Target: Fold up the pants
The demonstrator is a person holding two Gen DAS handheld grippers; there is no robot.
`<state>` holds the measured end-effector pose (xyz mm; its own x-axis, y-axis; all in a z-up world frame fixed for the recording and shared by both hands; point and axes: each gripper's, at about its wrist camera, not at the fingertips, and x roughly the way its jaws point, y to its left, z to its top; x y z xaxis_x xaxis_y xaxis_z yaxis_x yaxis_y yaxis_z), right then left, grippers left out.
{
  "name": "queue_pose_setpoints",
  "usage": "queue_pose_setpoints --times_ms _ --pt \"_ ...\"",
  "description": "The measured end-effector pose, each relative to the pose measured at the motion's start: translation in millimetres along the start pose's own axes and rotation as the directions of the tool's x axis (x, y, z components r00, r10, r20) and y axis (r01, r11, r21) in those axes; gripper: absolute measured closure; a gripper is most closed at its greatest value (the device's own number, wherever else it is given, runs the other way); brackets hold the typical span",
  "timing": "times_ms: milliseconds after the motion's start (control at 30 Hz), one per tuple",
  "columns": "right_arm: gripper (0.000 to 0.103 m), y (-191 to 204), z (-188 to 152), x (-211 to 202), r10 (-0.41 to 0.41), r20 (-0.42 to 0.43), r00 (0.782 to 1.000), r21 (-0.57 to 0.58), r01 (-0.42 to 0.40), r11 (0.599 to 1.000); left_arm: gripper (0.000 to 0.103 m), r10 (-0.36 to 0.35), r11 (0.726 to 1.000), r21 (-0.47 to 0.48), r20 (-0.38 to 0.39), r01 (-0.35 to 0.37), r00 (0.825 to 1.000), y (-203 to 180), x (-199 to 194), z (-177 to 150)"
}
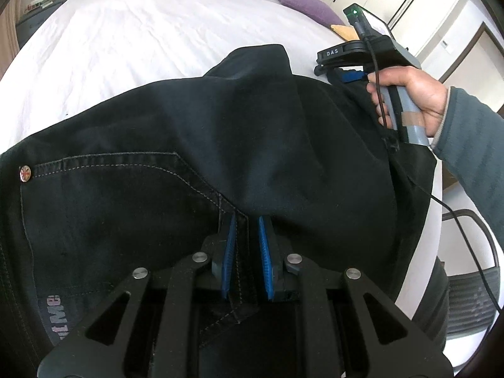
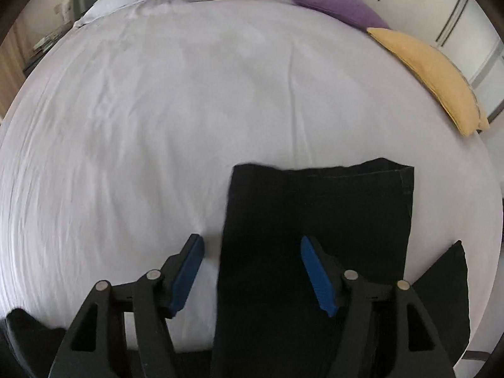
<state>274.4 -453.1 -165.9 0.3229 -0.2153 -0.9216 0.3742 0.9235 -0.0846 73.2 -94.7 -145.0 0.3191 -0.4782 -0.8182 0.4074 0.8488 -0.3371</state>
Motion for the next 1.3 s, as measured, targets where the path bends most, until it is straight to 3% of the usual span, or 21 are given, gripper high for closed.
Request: queue_pose_setpoints --times_ms 100,167,200,300,433,533,633,833,967,1067,1167,1300 --pt "0.053 -3.8 8.6 4.1 0.014 0.009 1.000 0.006 -0.014 1.000 0.088 -0.007 1.000 -0.002 0.007 0.007 1.000 3.0 -1.0 -1.7" --pt "0.069 -4.1 14.3 7.4 0.028 0.003 1.000 -0.001 -0.028 1.000 0.088 -0.010 1.000 -0.005 0.010 0.011 1.000 4.6 -3.9 -1.8" --pt "0.082 -5.0 17.3 7.3 0.028 0.001 1.000 -0.005 -0.028 1.000 0.088 -0.011 1.000 -0.007 0.011 0.012 1.000 4.5 -4.4 -1.6" --pt "0.093 -12.1 24.3 9.5 0.065 -0.008 0.998 0.020 -0.065 0.998 0.088 -0.014 1.000 -0.010 0.011 0.015 1.000 5.2 -5.1 -2.8" --pt "0.095 -32.2 22.4 -6.2 0.112 0.042 0.993 0.090 -0.116 0.989 0.088 -0.014 1.000 -0.013 0.012 0.014 1.000 4.8 -5.4 -3.2" --pt "0.095 -70.7 13.3 -37.9 0.179 0.150 0.972 0.192 -0.206 0.960 0.088 -0.013 1.000 -0.011 0.011 0.013 1.000 4.9 -5.5 -3.2" --pt "0.095 -112.2 -4.7 -66.3 0.188 0.233 0.954 0.279 -0.251 0.927 0.088 -0.003 1.000 -0.009 0.010 0.003 1.000 3.6 -5.0 -4.4" --pt "0.096 -224.9 -70.7 -94.6 0.149 0.357 0.922 0.529 -0.331 0.781 0.088 0.024 1.000 0.000 0.002 -0.024 1.000 -2.6 -5.0 -2.6" --pt "0.096 -265.8 -127.2 -78.8 0.119 0.348 0.930 0.641 -0.329 0.694 0.088 0.045 0.999 0.006 -0.011 -0.045 0.999 -7.9 -4.4 0.3" --pt "0.096 -283.4 -165.7 -58.7 0.127 0.345 0.930 0.716 -0.348 0.606 0.088 0.056 0.998 -0.001 -0.026 -0.056 0.998 -11.3 -4.1 4.1" --pt "0.096 -291.2 -181.9 -47.7 0.140 0.349 0.927 0.744 -0.365 0.560 0.088 0.066 0.998 -0.010 -0.045 -0.066 0.997 -13.5 -3.8 9.0" --pt "0.096 -291.9 -189.2 -48.9 0.132 0.377 0.917 0.741 -0.384 0.550 0.088 0.090 0.996 -0.017 -0.064 -0.091 0.994 -18.8 -3.4 15.8"
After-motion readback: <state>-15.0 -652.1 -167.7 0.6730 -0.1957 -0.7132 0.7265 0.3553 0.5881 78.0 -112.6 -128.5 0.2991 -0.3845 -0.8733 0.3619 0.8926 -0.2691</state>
